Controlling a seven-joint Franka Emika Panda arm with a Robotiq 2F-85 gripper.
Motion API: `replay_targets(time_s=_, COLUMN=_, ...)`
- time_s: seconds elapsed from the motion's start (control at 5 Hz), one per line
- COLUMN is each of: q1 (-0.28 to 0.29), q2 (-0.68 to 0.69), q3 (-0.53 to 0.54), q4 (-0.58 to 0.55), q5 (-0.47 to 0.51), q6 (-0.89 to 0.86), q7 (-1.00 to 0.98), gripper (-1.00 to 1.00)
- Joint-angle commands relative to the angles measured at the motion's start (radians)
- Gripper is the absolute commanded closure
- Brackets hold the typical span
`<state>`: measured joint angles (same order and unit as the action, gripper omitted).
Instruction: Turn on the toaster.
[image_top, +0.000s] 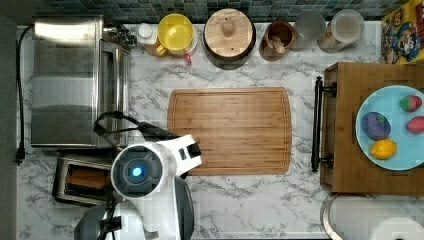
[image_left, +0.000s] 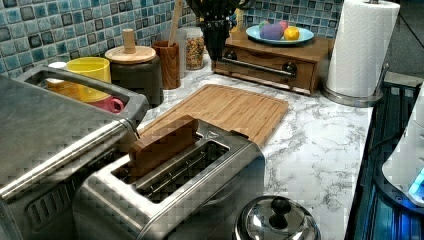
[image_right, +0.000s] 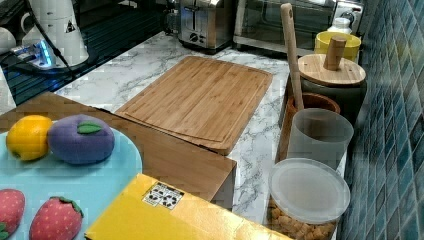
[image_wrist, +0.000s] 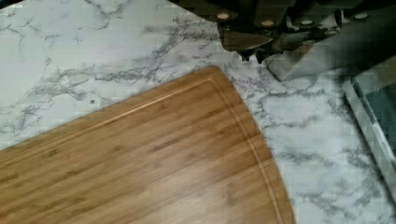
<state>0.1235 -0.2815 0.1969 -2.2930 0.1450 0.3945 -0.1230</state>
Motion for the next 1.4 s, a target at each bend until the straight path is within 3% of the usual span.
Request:
replay_targets(time_s=0.2, q1=0.113, q2=-0.008, q3=0.000, q4=-0.142, q5=0.032, q6=0.053, q7=-0.048, gripper=1.00)
replay_targets(time_s=0.4, q1=0.104, q2=-0.018, q3=0.027, q4=-0.174, q5=0.051, q6=0.091, q7=-0.092, gripper=1.00)
replay_targets(time_s=0.8, q1=0.141, q2=-0.036, q3=0.041, q4=-0.226, q5=0.078, q6=0.153, q7=-0.151, gripper=1.00)
replay_targets(time_s=1.2, q1=0.193, q2=-0.108, q3=0.028, q4=-0.314, q5=0.186, q6=0.267, q7=-0.287, gripper=1.00)
replay_targets(time_s=1.4, q1=0.187, q2=-0.102, q3=0.029, q4=-0.301, q5=0.176, q6=0.281, q7=-0.275, gripper=1.00)
